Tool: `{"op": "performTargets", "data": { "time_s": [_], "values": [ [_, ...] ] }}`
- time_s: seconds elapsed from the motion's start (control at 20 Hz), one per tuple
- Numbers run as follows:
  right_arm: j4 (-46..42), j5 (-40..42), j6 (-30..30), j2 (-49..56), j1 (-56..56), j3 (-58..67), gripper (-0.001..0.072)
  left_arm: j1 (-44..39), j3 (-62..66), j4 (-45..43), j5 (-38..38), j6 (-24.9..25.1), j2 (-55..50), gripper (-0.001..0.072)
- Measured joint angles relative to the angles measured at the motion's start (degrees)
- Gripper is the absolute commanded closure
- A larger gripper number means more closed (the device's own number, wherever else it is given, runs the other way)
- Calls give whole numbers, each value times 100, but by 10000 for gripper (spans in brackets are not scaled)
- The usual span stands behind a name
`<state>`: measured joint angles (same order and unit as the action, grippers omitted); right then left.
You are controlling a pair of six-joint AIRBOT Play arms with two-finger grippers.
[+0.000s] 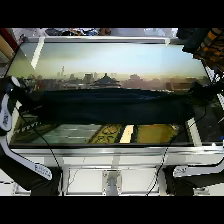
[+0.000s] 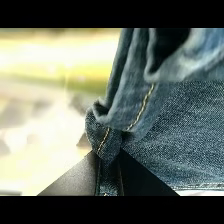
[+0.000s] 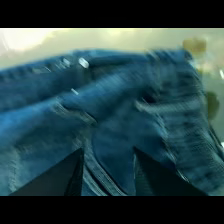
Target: Fold the clothes and pants, and hang the long-sleeved shirts on hangers.
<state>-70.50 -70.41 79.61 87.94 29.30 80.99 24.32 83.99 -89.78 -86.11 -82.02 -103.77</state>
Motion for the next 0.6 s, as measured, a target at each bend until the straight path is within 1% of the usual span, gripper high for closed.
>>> {"op": "performTargets", "data": {
  "time_s": [0.1,0.3,0.35,0.4,0.45,0.5,0.6],
  "values": [
    [-70,-258,-105,0,0,0,386,293,-813,-85,269,127,538,664],
    [-146,-562,-334,-243,0,-249,392,1047,-2153,-92,667,640,1563,654],
    [-160,-549,-400,-396,0,-433,392,1239,-2374,-37,752,793,1825,618],
    [-162,-470,-466,-592,0,-682,392,1447,-2566,61,844,949,2114,455],
    [-166,-334,-522,-822,0,-984,391,1633,-2695,168,938,1073,2378,343],
    [-170,-219,-562,-1040,0,-1279,391,1821,-2798,278,1060,1207,2649,325],
    [-175,-17,-638,-1486,0,-1878,391,2120,-2920,514,1198,1451,3119,324]
  ]
}}
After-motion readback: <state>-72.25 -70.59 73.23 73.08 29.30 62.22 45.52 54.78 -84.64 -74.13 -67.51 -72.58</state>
